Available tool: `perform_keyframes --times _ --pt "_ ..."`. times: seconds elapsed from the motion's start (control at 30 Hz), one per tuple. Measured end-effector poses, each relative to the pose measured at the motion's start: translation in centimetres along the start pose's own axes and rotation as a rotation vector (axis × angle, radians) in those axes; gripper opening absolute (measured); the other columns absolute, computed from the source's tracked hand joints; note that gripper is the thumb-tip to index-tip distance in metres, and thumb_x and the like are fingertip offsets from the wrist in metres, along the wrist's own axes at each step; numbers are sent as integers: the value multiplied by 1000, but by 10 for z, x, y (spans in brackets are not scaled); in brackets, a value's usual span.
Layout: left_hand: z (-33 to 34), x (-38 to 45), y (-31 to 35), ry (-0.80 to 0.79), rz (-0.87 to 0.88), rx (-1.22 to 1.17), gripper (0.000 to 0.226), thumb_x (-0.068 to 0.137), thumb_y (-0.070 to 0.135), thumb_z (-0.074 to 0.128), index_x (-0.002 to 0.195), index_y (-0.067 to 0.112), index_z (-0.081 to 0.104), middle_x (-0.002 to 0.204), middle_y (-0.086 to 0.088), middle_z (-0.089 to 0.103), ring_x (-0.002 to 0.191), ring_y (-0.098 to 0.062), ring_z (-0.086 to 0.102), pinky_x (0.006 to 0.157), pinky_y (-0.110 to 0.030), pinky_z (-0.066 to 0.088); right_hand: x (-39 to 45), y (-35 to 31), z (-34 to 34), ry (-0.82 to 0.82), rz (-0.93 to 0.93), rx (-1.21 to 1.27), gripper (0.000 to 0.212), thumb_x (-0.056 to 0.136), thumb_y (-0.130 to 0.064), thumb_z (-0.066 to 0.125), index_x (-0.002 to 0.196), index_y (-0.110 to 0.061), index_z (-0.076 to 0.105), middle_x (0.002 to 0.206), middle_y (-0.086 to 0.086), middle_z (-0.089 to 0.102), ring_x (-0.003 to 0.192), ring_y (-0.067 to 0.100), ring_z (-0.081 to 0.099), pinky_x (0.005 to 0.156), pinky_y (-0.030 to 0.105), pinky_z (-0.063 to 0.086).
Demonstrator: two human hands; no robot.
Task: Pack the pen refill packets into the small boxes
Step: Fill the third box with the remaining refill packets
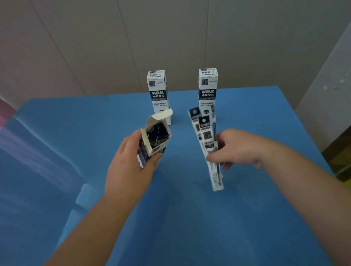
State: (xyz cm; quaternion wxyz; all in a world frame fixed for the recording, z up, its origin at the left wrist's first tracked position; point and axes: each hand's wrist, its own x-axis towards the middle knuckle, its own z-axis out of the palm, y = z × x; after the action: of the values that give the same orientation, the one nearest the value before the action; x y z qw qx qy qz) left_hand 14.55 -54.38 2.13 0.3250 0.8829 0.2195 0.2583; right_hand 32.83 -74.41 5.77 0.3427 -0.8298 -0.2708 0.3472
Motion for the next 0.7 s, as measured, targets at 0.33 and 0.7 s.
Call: perform_keyframes --times 0.33,0.7 --pt "-1 -1 1 -13 0 -8 45 83 50 63 124 54 43 117 44 46 105 7 54 81 -29 50 -31 -31 11 41 -304 686 9 84 -6 77 89 -14 76 93 7 80 89 23 77 75 27 61" --pt "2 -2 6 0 47 52 46 85 45 66 127 45 48 117 27 54 101 2 54 75 -27 49 -31 -73 19 349 -499 685 10 87 -11 77 88 -21 76 88 -3 80 84 14 77 68 27 61"
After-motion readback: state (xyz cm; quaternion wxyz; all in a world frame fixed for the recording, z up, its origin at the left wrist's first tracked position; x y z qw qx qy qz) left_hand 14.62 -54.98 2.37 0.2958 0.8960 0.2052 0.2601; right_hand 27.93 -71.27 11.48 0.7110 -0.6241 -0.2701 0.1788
